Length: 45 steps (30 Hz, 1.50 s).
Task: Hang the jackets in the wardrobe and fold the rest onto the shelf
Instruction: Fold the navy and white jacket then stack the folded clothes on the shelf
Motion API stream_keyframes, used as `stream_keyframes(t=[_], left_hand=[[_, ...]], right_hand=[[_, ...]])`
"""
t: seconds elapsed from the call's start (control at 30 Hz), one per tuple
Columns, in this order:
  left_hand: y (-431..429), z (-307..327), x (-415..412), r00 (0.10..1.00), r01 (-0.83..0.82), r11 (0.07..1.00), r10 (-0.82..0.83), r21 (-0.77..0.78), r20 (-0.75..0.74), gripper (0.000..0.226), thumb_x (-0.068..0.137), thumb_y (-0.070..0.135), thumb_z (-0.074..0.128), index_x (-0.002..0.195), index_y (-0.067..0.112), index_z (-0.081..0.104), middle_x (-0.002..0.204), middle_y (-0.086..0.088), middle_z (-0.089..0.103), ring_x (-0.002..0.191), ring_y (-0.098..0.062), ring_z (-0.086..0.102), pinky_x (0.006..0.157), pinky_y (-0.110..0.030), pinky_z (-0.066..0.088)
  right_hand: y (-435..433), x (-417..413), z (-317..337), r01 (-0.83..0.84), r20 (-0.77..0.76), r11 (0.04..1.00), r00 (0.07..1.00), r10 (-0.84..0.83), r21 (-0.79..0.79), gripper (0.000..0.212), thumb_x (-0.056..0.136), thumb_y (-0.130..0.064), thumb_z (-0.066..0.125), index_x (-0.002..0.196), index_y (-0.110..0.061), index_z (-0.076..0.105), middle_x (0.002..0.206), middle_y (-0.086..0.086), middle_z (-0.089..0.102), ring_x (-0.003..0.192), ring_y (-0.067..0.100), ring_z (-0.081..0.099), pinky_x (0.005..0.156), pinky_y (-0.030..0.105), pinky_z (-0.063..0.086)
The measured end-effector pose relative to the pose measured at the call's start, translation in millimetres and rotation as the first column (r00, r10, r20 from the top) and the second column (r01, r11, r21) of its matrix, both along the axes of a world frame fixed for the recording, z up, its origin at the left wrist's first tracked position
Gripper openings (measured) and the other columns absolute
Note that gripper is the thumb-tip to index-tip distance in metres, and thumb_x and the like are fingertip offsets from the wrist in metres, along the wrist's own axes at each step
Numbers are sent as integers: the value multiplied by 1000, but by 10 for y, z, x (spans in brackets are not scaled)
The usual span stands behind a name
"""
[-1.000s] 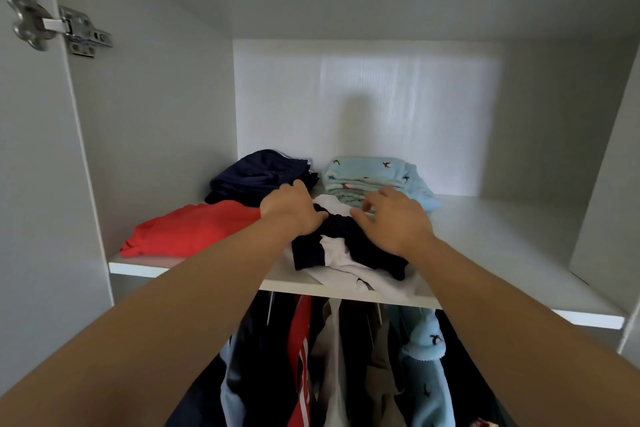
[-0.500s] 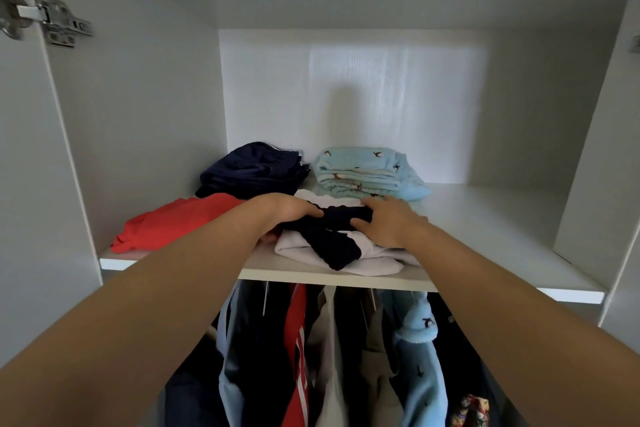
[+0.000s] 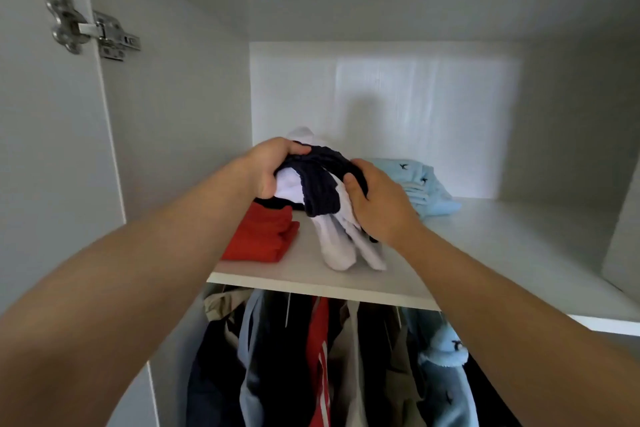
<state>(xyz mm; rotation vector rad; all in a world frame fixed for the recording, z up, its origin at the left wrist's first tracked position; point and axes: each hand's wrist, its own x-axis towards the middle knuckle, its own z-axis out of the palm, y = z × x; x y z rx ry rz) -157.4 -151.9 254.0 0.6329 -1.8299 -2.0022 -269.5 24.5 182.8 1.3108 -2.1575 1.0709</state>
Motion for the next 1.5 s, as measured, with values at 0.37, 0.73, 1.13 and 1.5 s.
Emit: stream_keyframes(t=[0.37, 0.73, 1.13, 1.5], left_hand=[[-901, -130, 799, 576, 252, 387, 677, -887, 459, 34, 95, 22, 60, 125, 5, 58, 120, -16, 62, 104, -31, 63, 85, -37, 53], [-843, -321, 971, 526, 652, 345, 436, -675, 730, 108, 78, 26, 82, 158, 36, 10, 124, 5, 43, 107, -22, 45, 80, -32, 45], [-1117, -607, 706, 775, 320, 399, 411, -859, 479, 78, 93, 6, 59, 159, 27, 24, 162, -4, 30, 146, -25, 33, 114, -38, 32], [-277, -855, 1519, 906, -309, 322, 386, -895, -174, 55, 79, -1, 61, 129, 22, 64, 128, 7, 63, 97, 13, 50, 83, 6, 31]], right_hand=[[-1399, 685, -194, -178, 21, 759, 977, 211, 626, 74, 93, -75, 30, 153, -31, 36, 157, -4, 41, 143, 23, 38, 113, 52, 33], [-1428, 555, -221, -201, -114, 741, 929, 351, 641, 93, 90, -69, 50, 160, -18, 19, 166, 3, 22, 151, 22, 23, 120, 39, 27], [-1758, 350, -377, -168, -76, 811, 965, 252, 561, 80, 96, -62, 45, 160, -21, 19, 167, 1, 19, 154, 20, 13, 121, 51, 21], [-1052, 892, -53, -306, 129, 947, 940, 317, -93, 29, 104, -32, 44, 109, -20, 71, 103, -4, 73, 99, 15, 64, 91, 37, 51]])
